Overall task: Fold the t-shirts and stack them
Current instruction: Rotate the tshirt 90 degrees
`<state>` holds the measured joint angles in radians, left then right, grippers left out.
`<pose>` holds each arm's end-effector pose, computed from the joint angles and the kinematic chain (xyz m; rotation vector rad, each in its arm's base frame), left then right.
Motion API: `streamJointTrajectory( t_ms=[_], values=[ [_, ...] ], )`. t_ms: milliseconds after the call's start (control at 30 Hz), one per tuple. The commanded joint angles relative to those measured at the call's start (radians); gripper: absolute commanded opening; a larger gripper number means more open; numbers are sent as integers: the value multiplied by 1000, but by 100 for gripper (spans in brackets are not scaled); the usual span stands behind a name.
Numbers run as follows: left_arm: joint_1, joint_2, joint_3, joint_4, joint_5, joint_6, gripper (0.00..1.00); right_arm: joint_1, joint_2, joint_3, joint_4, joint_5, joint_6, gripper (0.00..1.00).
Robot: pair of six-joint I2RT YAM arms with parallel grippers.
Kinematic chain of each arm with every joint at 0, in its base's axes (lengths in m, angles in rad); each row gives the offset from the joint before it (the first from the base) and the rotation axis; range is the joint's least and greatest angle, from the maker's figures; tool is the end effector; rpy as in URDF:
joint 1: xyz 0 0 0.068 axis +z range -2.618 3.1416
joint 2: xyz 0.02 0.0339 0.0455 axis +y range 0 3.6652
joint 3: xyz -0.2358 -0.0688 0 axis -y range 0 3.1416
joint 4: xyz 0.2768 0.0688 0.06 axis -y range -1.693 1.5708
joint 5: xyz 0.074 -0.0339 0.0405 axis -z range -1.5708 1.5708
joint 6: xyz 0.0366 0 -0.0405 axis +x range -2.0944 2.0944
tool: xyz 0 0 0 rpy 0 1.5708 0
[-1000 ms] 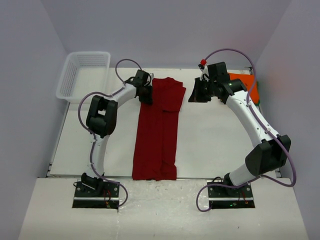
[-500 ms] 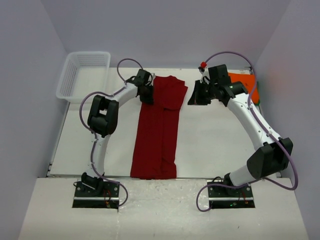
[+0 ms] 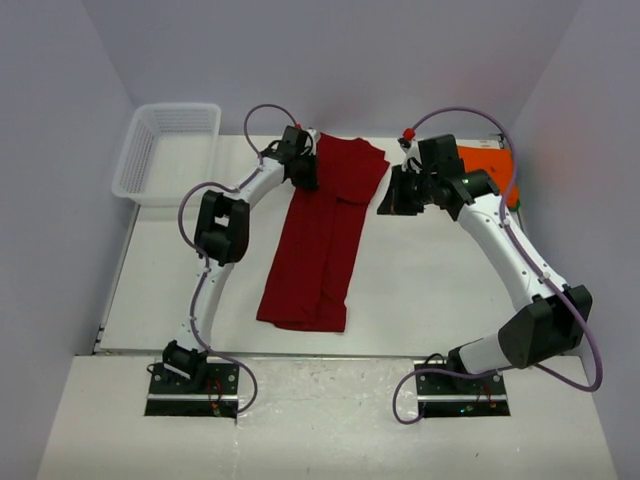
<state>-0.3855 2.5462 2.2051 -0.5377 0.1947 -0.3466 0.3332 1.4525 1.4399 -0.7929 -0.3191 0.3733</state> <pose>0.5221 -0.2195 0.1251 0.1370 2.5051 -0.5522 0.3223 0.1237 0.3257 -0.1090 2.4401 0.7074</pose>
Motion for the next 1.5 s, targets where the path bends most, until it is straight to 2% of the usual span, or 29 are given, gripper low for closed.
streamJointTrajectory(
  t_ms=[0,33,67,100,133,200,233,267,300,400,533,600,667,700,767,800,833,1100,1467],
  values=[
    [13,52,12,-19,-9,44,0,23,6,-19,14,21,-10,0],
    [13,17,-5,11,-12,43,0,30,8,-41,24,25,-10,0],
    [13,-10,-62,36,-18,41,6,42,5,-53,32,31,-10,0],
    [13,-82,-97,98,-18,40,14,67,2,-88,40,40,-8,0],
    [13,-118,-137,129,-20,38,27,79,-3,-110,58,55,-4,0],
    [13,-212,-206,179,-21,38,33,119,-6,-151,76,55,7,8],
    [13,-230,-193,171,-21,38,41,131,-10,-197,90,67,15,13],
    [13,-244,-173,156,-23,40,46,162,-15,-220,101,71,27,24],
    [13,-254,-151,134,-26,43,51,180,-21,-248,112,71,29,29],
    [11,-313,-110,70,-34,37,54,230,-61,-352,149,75,62,38],
    [10,-429,-159,32,-92,35,57,277,-142,-517,213,17,101,39],
    [10,-477,-238,36,-132,35,57,290,-199,-571,233,-11,130,38],
    [10,-494,-332,56,-132,38,51,312,-248,-642,273,-38,160,38],
    [10,-498,-356,74,-129,38,40,326,-257,-682,287,-60,171,38],
    [8,-492,-421,99,-91,38,32,369,-267,-710,322,-67,193,39],
    [7,-478,-436,123,-81,37,23,381,-258,-723,328,-64,200,38],
    [5,-469,-458,134,-74,34,19,394,-248,-730,340,-52,210,38],
    [-16,-367,-458,206,-40,40,9,438,-215,-773,419,-41,260,42],
    [-15,-235,-352,200,-29,63,10,475,-84,-803,543,-72,305,44]
  ],
)
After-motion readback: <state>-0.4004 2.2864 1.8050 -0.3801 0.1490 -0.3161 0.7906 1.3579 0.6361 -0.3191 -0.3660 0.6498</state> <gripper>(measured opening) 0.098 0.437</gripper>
